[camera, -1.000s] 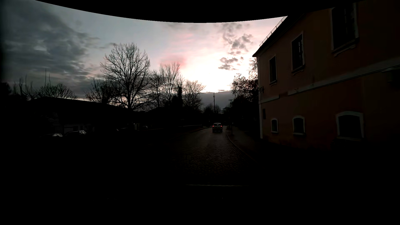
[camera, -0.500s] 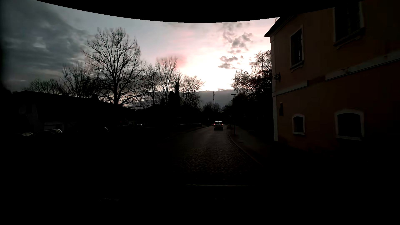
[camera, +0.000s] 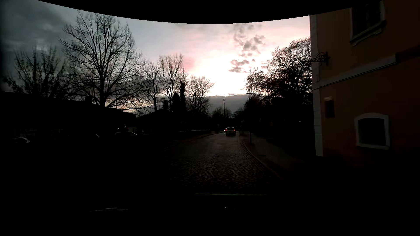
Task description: Follow the waypoints while adhering to traffic rules and regulations
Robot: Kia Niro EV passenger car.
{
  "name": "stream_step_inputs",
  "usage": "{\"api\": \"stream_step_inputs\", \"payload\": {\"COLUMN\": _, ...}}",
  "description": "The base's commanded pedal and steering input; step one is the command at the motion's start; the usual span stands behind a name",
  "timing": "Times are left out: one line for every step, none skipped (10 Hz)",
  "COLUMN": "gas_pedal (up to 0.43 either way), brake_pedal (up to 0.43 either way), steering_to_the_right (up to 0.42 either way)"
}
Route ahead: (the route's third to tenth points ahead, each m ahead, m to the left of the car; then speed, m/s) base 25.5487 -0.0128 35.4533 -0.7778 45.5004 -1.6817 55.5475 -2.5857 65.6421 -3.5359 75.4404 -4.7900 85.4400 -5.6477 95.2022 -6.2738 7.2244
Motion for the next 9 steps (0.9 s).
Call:
{"api": "stream_step_inputs", "payload": {"gas_pedal": 0.039, "brake_pedal": 0.000, "steering_to_the_right": 0.001}}
{"api": "stream_step_inputs", "payload": {"gas_pedal": 0.039, "brake_pedal": 0.000, "steering_to_the_right": 0.001}}
{"api": "stream_step_inputs", "payload": {"gas_pedal": 0.028, "brake_pedal": 0.000, "steering_to_the_right": 0.001}}
{"api": "stream_step_inputs", "payload": {"gas_pedal": 0.028, "brake_pedal": 0.000, "steering_to_the_right": 0.002}}
{"api": "stream_step_inputs", "payload": {"gas_pedal": 0.020, "brake_pedal": 0.000, "steering_to_the_right": 0.001}}
{"api": "stream_step_inputs", "payload": {"gas_pedal": 0.020, "brake_pedal": 0.000, "steering_to_the_right": 0.002}}
{"api": "stream_step_inputs", "payload": {"gas_pedal": 0.020, "brake_pedal": 0.000, "steering_to_the_right": 0.004}}
{"api": "stream_step_inputs", "payload": {"gas_pedal": 0.020, "brake_pedal": 0.000, "steering_to_the_right": 0.005}}
{"api": "stream_step_inputs", "payload": {"gas_pedal": 0.020, "brake_pedal": 0.000, "steering_to_the_right": 0.008}}
